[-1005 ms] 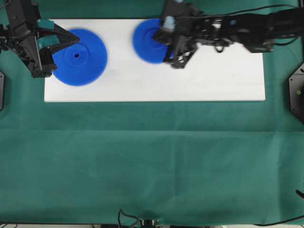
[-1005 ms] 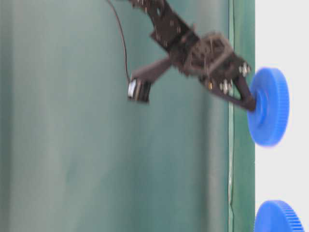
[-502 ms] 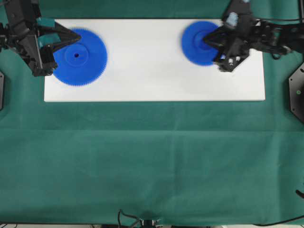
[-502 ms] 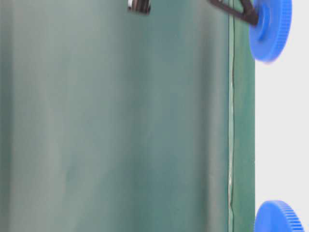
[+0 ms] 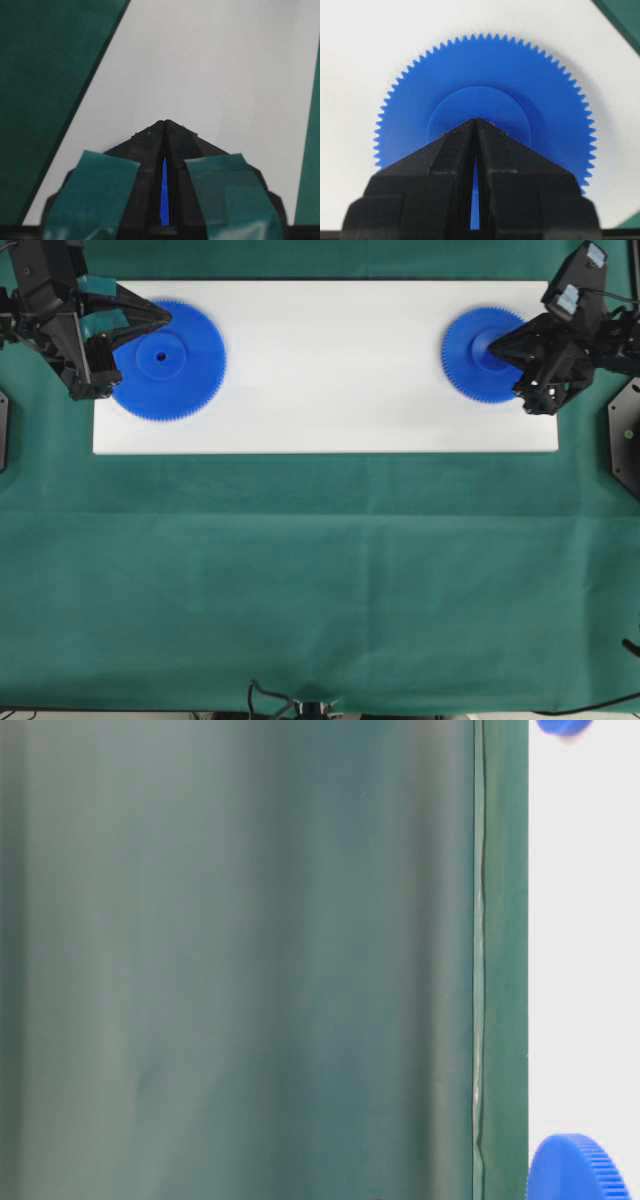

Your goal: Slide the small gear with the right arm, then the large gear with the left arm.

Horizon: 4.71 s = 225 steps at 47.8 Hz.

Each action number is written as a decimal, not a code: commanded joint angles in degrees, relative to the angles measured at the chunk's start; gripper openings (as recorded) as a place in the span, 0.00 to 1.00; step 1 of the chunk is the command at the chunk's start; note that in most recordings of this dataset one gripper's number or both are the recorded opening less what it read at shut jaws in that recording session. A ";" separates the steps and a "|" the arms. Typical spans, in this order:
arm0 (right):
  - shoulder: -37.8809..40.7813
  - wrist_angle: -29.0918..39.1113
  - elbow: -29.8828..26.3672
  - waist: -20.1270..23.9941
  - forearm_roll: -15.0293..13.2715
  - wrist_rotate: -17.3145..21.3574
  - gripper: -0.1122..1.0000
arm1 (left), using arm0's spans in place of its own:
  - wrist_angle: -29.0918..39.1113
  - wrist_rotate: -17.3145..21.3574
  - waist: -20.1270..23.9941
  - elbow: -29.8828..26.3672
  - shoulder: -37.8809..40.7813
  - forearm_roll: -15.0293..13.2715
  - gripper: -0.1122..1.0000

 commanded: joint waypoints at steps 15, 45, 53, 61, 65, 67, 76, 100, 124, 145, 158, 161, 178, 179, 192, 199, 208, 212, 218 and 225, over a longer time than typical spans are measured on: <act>-0.44 1.41 0.70 -0.35 0.09 0.18 0.57 | -0.35 -0.09 0.09 -1.32 -0.18 -0.09 0.10; -3.43 4.66 -4.66 -0.35 -2.20 -0.18 0.57 | -0.26 -0.09 0.09 -1.41 -0.18 0.00 0.10; -6.77 8.09 -6.77 -0.35 -3.87 -0.18 0.57 | -0.18 -0.09 0.09 -1.32 -0.18 -0.09 0.10; -11.34 9.40 -8.26 -0.35 -5.19 -0.18 0.57 | 0.00 -0.09 0.09 -1.32 -0.09 -0.09 0.10; -13.10 9.40 -8.44 -0.35 -5.71 -0.26 0.57 | 0.53 -0.09 0.09 -1.23 -0.09 0.00 0.10; -13.62 9.40 -8.35 -0.35 -5.98 -0.18 0.57 | 0.97 -0.09 0.09 -1.05 0.00 0.00 0.10; -13.97 9.40 -8.35 -0.35 -6.42 -0.26 0.57 | 4.22 -0.09 0.09 -0.70 1.14 -0.09 0.10; -13.80 9.14 -8.35 -0.35 -6.50 -0.18 0.57 | 6.86 -0.09 2.81 0.35 9.76 -0.09 0.10; -13.71 9.05 -8.35 -0.26 -6.59 -0.26 0.57 | 5.63 -1.93 1.76 1.23 12.13 -0.09 0.10; -13.71 9.05 -8.17 -0.35 -6.59 -0.26 0.57 | 2.90 -3.08 1.05 1.41 14.94 -0.09 0.10; -13.62 9.05 -8.17 -0.26 -6.59 -0.26 0.57 | 1.49 -3.08 1.05 1.76 15.21 -0.09 0.10; -13.62 9.05 -8.17 -0.26 -6.59 -0.26 0.57 | 1.41 -3.08 1.05 1.76 15.64 -0.09 0.10; -13.10 9.05 -8.17 -0.26 -6.59 -0.26 0.57 | -1.58 -3.16 1.85 2.64 22.76 -0.35 0.10; -13.01 9.05 -8.17 -0.26 -6.59 -0.26 0.57 | -1.58 -3.16 1.85 2.55 23.03 -0.35 0.10; -12.39 8.96 -8.35 -0.35 -6.59 -0.18 0.57 | -1.85 -4.83 1.85 2.29 24.96 -0.53 0.10; -11.87 7.65 -8.35 -0.26 -6.59 -0.26 0.57 | -7.38 -6.94 -0.09 -0.79 28.39 -0.53 0.10; -10.90 7.12 -8.61 -0.26 -6.59 -0.26 0.57 | -8.79 -6.94 -2.02 -10.81 38.23 -0.44 0.10; -10.72 7.12 -8.61 -0.26 -6.59 -0.26 0.57 | -8.79 -6.86 -2.64 -16.35 42.71 -0.44 0.10; -10.72 7.03 -8.61 -0.26 -6.59 -0.26 0.57 | -8.61 -6.77 -3.78 -26.72 49.75 -0.35 0.10; -10.63 7.03 -8.61 -0.26 -6.59 -0.26 0.57 | -6.06 -5.80 -5.98 -37.88 57.04 -0.18 0.10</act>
